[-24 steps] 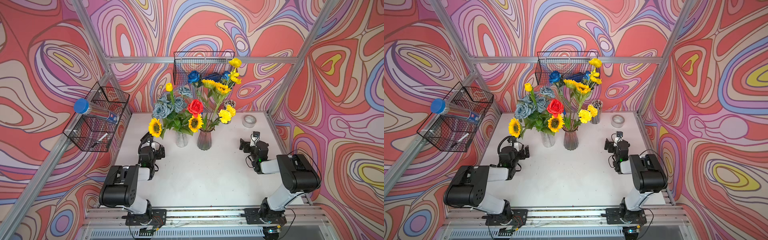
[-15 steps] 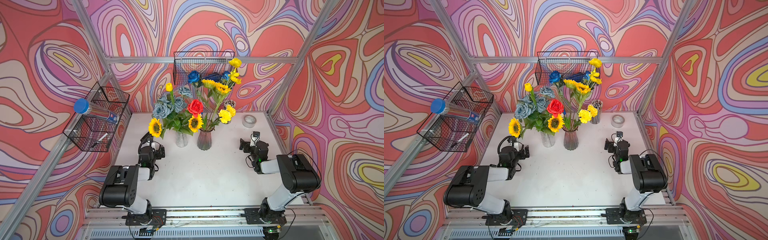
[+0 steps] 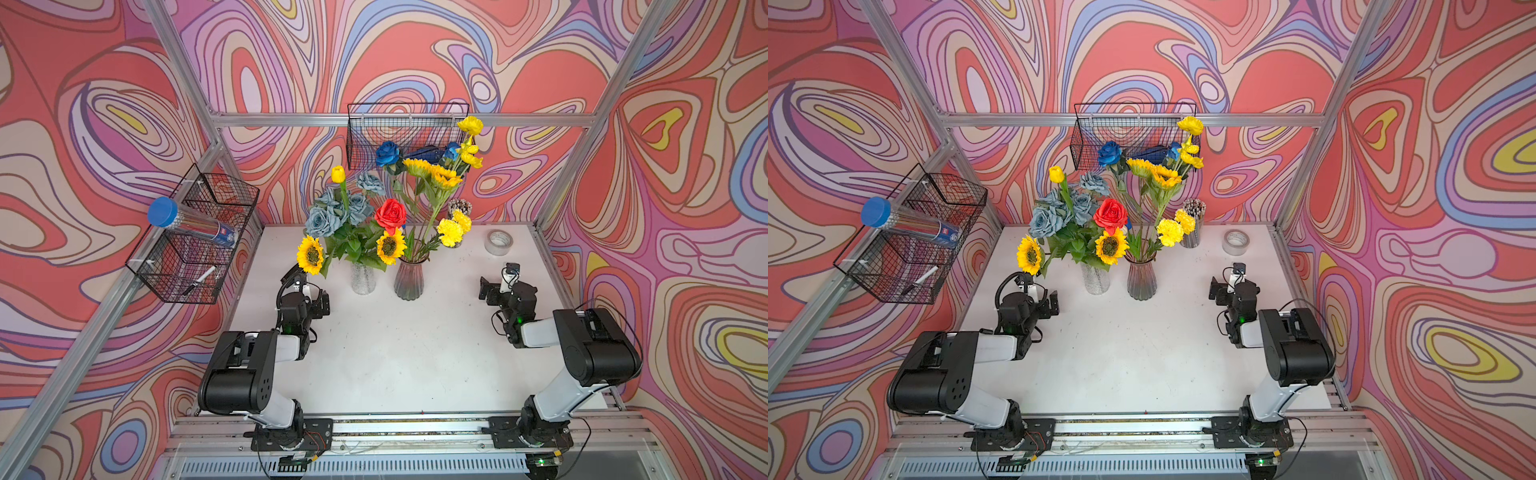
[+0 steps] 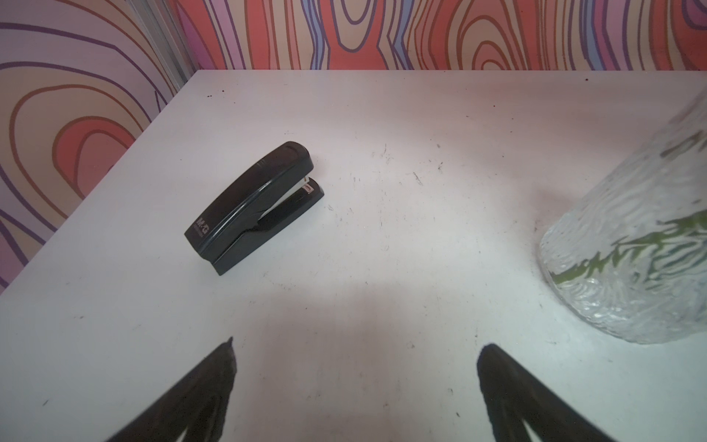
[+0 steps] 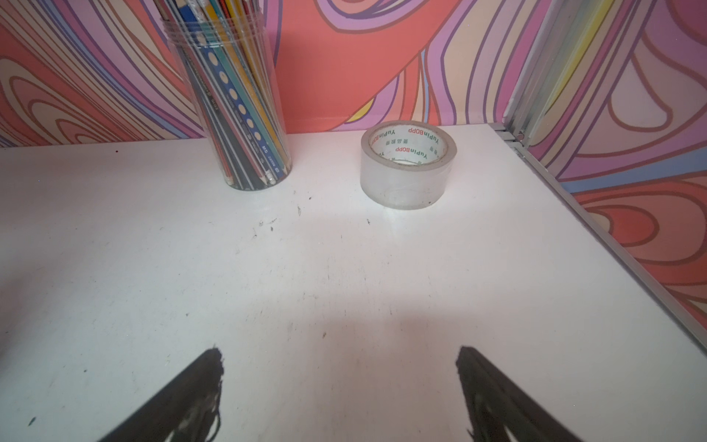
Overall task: Pick out yellow flowers from the vase
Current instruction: Pick up the flower from the vase.
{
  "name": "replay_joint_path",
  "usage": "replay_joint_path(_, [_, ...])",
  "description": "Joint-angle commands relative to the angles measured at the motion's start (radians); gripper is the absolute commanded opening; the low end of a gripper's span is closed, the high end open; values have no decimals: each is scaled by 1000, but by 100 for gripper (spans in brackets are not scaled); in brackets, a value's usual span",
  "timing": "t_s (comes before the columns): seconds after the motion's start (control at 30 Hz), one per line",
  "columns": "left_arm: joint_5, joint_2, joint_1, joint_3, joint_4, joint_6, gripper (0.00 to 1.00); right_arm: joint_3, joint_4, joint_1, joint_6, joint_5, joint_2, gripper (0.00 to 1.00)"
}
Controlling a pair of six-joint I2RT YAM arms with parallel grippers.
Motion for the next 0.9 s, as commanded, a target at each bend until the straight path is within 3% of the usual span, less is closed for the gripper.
replay_joint_path(0.0, [8, 11, -2, 16, 43, 17, 100, 17, 18, -5, 8, 4, 19, 98])
replay_joint_path(0.43, [9, 9, -1, 16, 42, 18, 100, 15, 19, -5, 7, 5, 17, 98])
replay_joint_path(0.53, [-45, -21, -3, 7, 39, -3, 100, 17, 4, -5, 7, 26, -5, 98])
replay_joint_path(0.67, [-203, -207, -5, 68, -223, -58, 100, 93, -247, -5, 48, 141, -156, 98])
replay_joint_path(0.77, [-295, -320, -8, 111, -335, -169, 100, 157, -390, -4, 125, 197, -245, 98])
replay_joint_path(0.87, [-441, -419, -10, 246, -653, -304, 100, 257, -590, 1, 216, 255, -305, 98])
